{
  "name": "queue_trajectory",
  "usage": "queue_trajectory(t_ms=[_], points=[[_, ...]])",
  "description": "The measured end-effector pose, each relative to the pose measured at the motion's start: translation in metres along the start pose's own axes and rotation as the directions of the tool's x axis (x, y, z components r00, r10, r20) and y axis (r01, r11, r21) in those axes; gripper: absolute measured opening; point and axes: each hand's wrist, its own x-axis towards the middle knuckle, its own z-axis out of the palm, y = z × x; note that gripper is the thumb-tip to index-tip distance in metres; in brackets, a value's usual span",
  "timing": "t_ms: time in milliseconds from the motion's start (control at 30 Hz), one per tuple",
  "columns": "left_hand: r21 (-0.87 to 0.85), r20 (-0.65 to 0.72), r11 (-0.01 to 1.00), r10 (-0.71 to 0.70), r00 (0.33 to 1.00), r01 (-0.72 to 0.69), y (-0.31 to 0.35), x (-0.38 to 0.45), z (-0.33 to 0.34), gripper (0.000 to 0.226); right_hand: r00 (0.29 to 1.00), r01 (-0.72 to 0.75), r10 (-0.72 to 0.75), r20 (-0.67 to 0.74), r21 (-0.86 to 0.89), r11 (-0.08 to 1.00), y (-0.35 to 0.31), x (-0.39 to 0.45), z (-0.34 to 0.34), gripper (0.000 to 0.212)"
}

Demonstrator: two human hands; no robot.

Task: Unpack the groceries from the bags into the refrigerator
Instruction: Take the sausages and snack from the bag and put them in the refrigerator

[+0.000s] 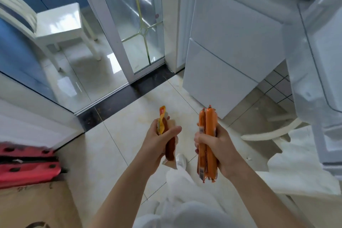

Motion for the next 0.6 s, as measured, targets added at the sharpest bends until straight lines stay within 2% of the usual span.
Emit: queue_trajectory(t_ms=[200,333,600], points=[[0.111,0.002,0.990,0.087,0.996,-0.087,0.080,0.076,0.025,0.051,0.996,0.044,-0.049,-0.074,-0.060,0.997,-0.075,0.082,-0.022,0.023],[0.212,0.012,0.963,0.168,0.986,-0.167,0.122,0.123,0.042,0.060,0.987,0.046,-0.048,-0.151,-0.016,0.999,-0.112,0.124,-0.033,0.021],[0.274,0.163,0.907,0.282,0.945,-0.318,0.205,0.209,0.064,0.046,0.949,0.020,-0.007,-0.316,0.037,0.999,-0.172,0.201,-0.035,0.023]])
